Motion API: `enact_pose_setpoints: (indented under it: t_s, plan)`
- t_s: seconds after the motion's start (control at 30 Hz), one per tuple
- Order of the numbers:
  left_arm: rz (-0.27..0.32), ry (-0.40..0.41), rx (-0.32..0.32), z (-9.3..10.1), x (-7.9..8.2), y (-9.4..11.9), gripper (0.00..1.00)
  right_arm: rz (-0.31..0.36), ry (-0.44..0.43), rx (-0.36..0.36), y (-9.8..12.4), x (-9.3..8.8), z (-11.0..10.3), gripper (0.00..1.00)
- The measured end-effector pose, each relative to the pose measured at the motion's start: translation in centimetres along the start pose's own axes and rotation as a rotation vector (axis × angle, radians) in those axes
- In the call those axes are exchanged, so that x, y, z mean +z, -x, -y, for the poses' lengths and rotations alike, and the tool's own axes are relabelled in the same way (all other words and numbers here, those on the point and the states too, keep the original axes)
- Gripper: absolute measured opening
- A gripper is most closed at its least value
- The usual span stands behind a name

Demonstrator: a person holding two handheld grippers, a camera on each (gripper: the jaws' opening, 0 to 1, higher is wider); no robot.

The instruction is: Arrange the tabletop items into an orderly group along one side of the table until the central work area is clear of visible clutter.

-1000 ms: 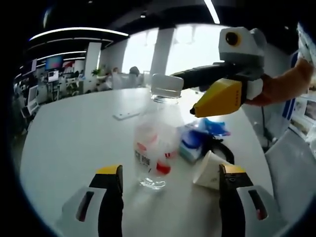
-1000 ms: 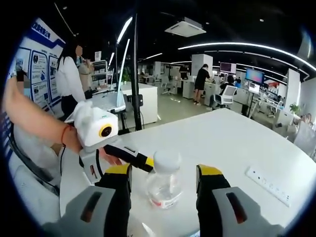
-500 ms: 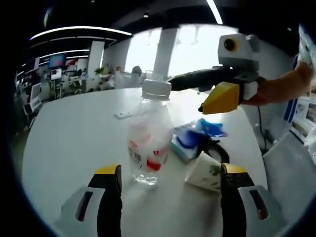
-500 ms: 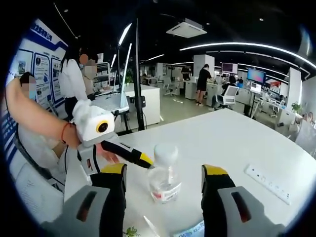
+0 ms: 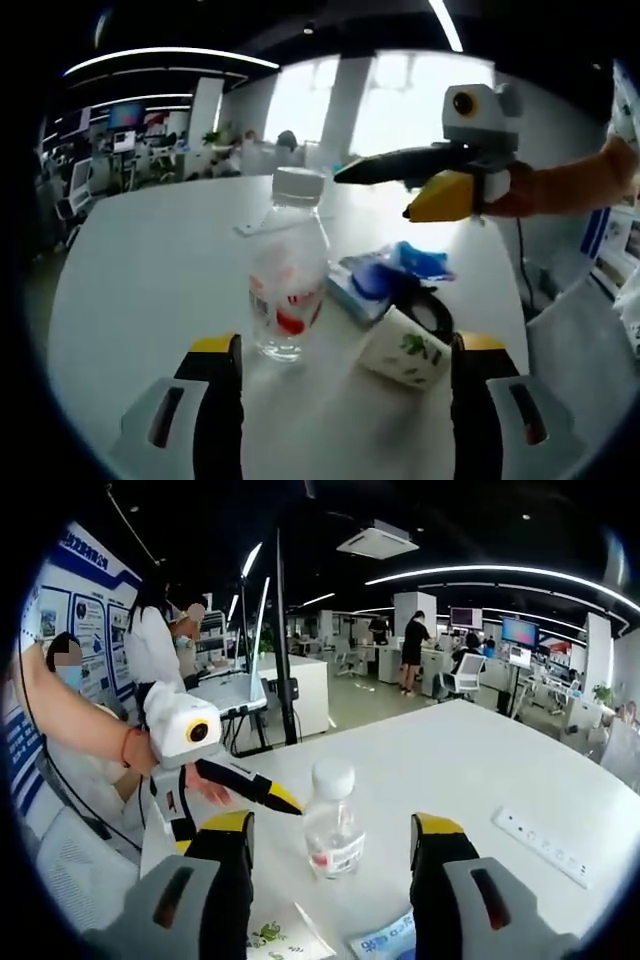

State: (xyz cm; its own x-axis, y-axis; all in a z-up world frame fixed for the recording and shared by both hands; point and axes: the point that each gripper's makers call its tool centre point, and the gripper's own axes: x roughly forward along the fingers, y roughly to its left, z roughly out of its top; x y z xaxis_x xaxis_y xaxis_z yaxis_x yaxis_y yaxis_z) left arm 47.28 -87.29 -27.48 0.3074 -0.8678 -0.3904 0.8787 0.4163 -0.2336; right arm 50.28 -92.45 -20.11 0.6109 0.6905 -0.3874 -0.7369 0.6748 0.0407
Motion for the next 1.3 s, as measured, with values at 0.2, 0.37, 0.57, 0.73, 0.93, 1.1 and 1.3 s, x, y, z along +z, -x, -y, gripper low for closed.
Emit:
enact_pose_setpoints:
  t_s: [0.2, 0.37, 0.57, 0.73, 0.93, 1.1, 1.3]
  plan:
    - [0.002, 0.009, 0.01, 0.8, 0.3, 0.6, 0.83, -0.006, -0.005, 0.017, 1.0, -0.3, 0.2, 0.6]
    - [0.001, 0.014, 0.022, 1.3, 0.2, 1.0, 0.83, -0.013, 0.0, 0.015, 1.7, -0.6, 0.6, 0.6]
    - [0.011, 0.028, 0.03, 2.0, 0.2, 1.7, 0.83, -0.017, -0.004, 0.015, 2.3, -0.9, 0.9, 0.61]
    - [0.016, 0.026, 0.043, 2.5, 0.5, 2.1, 0.83, -0.007, -0.011, 0.014, 3.1, -1.0, 0.9, 0.62]
    - [0.025, 0.026, 0.052, 2.9, 0.9, 2.8, 0.82, -0.003, -0.016, 0.017, 4.1, -1.2, 0.7, 0.67]
    - [0.033, 0.021, 0.06, 3.4, 1.2, 3.3, 0.82, -0.015, -0.015, 0.017, 5.1, -1.8, 0.8, 0.67]
    - [0.04, 0.021, 0.068, 4.2, 1.3, 3.8, 0.81, -0.014, -0.016, 0.009, 6.2, -2.1, 1.0, 0.66]
